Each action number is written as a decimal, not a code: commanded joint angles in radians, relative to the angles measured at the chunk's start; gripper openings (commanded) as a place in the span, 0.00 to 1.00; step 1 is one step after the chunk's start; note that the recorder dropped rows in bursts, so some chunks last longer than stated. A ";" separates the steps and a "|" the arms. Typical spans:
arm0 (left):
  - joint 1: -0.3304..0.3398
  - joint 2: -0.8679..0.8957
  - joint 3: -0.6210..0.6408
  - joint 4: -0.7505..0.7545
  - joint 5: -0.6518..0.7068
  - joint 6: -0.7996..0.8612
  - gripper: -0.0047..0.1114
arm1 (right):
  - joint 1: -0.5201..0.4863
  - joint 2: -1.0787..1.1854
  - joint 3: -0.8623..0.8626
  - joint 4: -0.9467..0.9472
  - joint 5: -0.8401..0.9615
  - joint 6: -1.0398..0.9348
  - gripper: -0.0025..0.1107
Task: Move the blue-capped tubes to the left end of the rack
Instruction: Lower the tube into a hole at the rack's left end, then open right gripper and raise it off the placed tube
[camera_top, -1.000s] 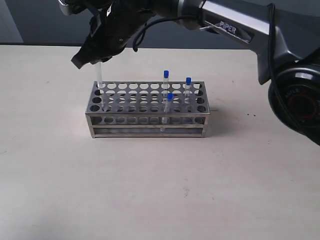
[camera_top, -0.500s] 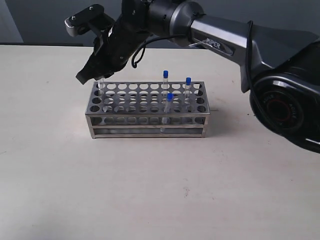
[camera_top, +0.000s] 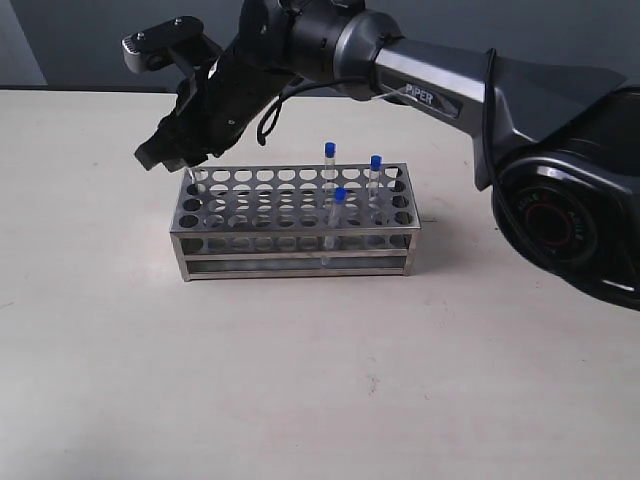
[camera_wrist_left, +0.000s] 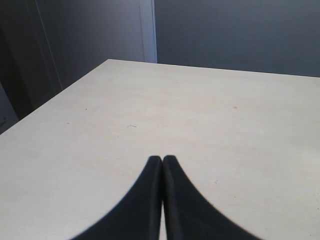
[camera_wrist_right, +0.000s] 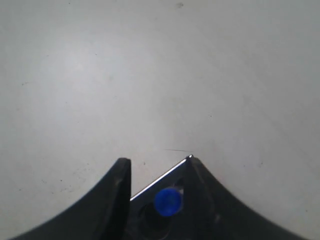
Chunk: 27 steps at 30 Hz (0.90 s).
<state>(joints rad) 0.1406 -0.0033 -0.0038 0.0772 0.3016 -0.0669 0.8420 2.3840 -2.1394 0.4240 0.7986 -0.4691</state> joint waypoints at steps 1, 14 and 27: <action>-0.005 0.003 0.004 -0.005 -0.011 -0.002 0.04 | -0.002 -0.001 -0.001 0.004 0.008 0.002 0.33; -0.005 0.003 0.004 -0.005 -0.011 -0.002 0.04 | -0.004 -0.065 -0.001 -0.059 0.067 0.035 0.33; -0.005 0.003 0.004 -0.005 -0.011 -0.002 0.04 | -0.004 -0.158 -0.001 -0.154 0.124 0.101 0.33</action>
<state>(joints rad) 0.1406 -0.0033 -0.0038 0.0772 0.3016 -0.0669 0.8420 2.2547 -2.1374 0.3103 0.8966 -0.3940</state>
